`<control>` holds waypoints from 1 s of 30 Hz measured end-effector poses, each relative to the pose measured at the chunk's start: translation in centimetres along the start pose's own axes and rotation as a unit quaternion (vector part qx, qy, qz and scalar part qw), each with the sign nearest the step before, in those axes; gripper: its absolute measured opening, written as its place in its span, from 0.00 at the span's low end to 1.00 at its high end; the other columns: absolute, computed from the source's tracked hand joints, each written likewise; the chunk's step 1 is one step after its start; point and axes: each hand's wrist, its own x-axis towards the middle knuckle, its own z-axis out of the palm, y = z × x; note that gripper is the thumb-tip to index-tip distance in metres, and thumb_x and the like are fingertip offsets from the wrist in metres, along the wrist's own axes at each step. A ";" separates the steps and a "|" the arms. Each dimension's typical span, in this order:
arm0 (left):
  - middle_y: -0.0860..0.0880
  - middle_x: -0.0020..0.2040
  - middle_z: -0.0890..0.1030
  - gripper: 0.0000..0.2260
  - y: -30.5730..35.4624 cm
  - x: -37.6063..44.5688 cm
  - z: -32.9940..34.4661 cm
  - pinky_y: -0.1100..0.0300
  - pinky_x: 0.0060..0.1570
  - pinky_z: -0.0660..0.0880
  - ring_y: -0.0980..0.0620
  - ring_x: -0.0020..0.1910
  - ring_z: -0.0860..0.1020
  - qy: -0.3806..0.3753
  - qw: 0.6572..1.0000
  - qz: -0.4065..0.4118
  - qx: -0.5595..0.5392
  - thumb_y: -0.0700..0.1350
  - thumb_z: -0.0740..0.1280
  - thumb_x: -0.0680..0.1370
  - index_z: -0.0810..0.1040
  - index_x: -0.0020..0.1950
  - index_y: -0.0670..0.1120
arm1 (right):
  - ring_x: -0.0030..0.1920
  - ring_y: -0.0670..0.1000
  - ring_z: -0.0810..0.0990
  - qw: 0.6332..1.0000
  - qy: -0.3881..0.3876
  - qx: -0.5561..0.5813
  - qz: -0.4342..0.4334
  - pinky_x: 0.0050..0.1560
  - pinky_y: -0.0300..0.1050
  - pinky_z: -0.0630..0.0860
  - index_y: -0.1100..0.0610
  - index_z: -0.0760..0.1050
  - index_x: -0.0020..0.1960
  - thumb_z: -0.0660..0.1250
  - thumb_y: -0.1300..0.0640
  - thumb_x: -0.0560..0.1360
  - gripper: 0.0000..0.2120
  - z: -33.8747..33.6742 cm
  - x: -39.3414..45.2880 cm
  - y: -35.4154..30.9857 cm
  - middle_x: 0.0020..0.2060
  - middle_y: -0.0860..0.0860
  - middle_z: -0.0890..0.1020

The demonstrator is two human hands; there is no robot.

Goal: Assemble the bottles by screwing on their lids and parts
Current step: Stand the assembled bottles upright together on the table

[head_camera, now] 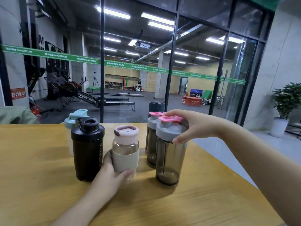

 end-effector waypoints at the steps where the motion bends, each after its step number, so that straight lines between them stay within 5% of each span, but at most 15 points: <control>1: 0.54 0.58 0.72 0.39 -0.1 0.1 -0.1 0.61 0.55 0.67 0.54 0.57 0.72 -0.004 1.000 -0.004 0.001 0.44 0.76 0.70 0.57 0.74 0.48 | 0.53 0.44 0.76 1.000 -0.002 -0.002 0.004 0.51 0.41 0.76 0.32 0.62 0.61 0.76 0.52 0.67 0.32 0.2 0.1 0.2 0.58 0.39 0.71; 9: 0.51 0.72 0.67 0.50 -2.1 1.2 -0.4 0.48 0.67 0.69 0.50 0.67 0.72 0.001 0.999 0.000 0.037 0.67 0.68 0.60 0.53 0.77 0.54 | 0.52 0.42 0.76 1.000 0.002 -0.018 0.020 0.52 0.41 0.76 0.28 0.62 0.59 0.77 0.48 0.66 0.32 0.7 0.1 1.0 0.56 0.37 0.71; 19: 0.52 0.72 0.69 0.40 -1.9 1.5 0.1 0.47 0.67 0.69 0.52 0.66 0.73 -0.009 0.998 0.009 0.058 0.56 0.71 0.71 0.52 0.76 0.55 | 0.51 0.44 0.76 0.999 -0.009 -0.013 0.032 0.51 0.41 0.77 0.31 0.61 0.62 0.76 0.51 0.67 0.33 0.8 0.2 1.3 0.55 0.38 0.71; 25: 0.52 0.75 0.63 0.40 -1.7 1.9 1.3 0.51 0.69 0.66 0.51 0.71 0.67 0.006 0.996 0.010 0.089 0.52 0.68 0.75 0.45 0.78 0.52 | 0.58 0.42 0.72 0.999 -0.029 -0.025 0.034 0.53 0.38 0.71 0.27 0.58 0.64 0.76 0.47 0.67 0.35 0.5 0.2 1.7 0.63 0.38 0.68; 30: 0.50 0.77 0.59 0.39 -1.7 2.4 2.4 0.54 0.70 0.64 0.50 0.72 0.65 0.008 0.995 0.012 0.101 0.52 0.65 0.77 0.41 0.78 0.50 | 0.60 0.43 0.75 0.999 0.031 0.017 0.032 0.60 0.42 0.71 0.42 0.65 0.69 0.63 0.34 0.67 0.32 -1.2 1.3 -0.3 0.61 0.41 0.74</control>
